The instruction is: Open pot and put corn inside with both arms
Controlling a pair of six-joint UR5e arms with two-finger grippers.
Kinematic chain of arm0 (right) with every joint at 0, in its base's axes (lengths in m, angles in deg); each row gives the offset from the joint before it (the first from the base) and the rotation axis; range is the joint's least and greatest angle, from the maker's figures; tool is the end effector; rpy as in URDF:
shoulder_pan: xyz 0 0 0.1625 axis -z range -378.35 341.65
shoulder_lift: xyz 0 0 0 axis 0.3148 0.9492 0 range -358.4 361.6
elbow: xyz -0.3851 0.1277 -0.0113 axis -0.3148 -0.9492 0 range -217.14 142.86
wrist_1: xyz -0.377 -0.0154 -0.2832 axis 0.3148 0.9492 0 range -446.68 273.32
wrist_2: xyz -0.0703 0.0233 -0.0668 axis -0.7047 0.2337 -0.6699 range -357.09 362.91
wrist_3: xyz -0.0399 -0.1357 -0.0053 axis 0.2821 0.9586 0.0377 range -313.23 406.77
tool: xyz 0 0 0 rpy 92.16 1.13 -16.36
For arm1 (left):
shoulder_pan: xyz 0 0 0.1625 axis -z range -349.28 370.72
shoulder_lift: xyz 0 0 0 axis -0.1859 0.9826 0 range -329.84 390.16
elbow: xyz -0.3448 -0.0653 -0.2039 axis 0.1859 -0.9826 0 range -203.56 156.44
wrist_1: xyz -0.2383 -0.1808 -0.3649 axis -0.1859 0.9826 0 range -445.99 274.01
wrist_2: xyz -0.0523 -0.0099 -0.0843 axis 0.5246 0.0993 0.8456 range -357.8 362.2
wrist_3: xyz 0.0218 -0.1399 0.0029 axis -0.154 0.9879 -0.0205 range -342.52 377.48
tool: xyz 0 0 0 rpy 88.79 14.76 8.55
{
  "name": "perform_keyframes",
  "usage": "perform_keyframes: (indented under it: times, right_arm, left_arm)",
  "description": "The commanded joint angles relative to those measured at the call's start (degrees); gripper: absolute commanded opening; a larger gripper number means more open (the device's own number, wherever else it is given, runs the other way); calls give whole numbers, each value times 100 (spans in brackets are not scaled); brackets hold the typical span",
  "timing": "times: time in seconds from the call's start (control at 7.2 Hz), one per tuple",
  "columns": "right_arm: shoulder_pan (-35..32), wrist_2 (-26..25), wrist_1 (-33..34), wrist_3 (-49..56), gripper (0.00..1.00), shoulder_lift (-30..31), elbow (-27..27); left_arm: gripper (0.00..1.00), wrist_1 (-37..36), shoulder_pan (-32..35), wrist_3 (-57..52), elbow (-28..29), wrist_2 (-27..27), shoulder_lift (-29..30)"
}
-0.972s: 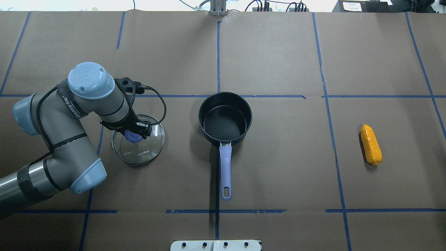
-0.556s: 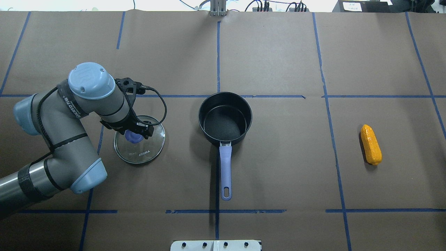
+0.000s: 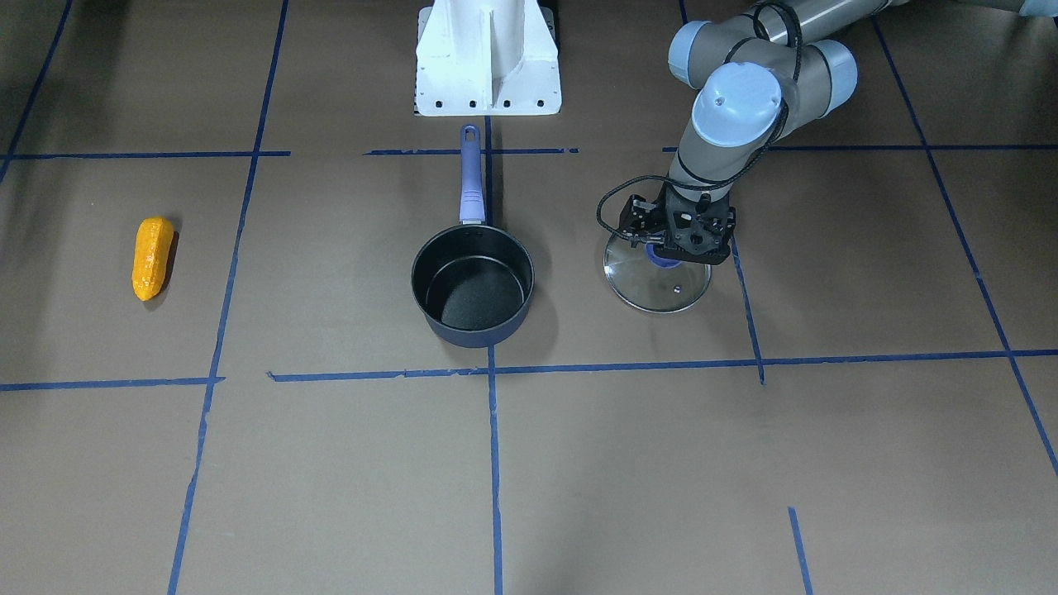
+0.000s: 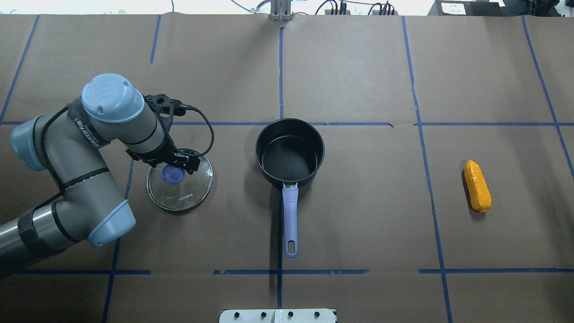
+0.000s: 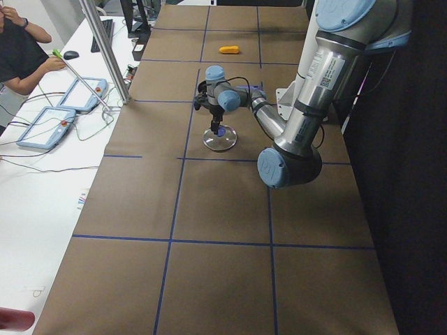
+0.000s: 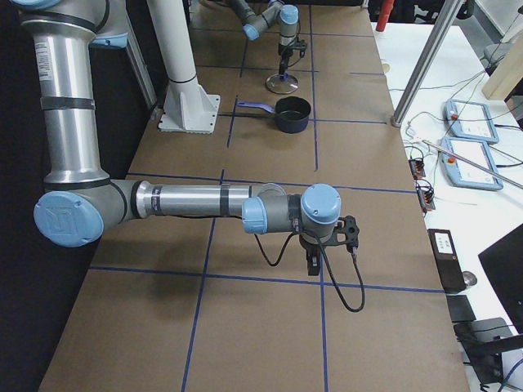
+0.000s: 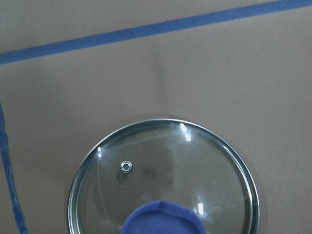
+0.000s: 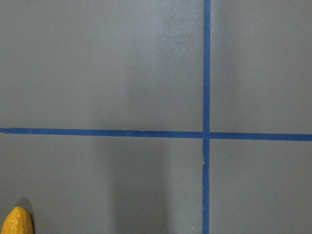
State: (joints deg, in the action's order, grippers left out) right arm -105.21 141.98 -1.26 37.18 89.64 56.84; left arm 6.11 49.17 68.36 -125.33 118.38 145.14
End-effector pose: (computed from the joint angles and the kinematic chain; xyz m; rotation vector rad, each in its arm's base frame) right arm -0.0053 -0.5795 0.5943 0.0765 -0.8677 0.0268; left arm 0.4974 -0.4856 0.2961 0.0749 0.7944 0.1659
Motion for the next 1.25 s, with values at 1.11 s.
perform_keyframes:
  times: [1.11]
  right_arm:
    - [3473,-1585,-2706,-4270,100,731,779]
  left_arm:
    - [100,-1140,469,10,-1063,317,157]
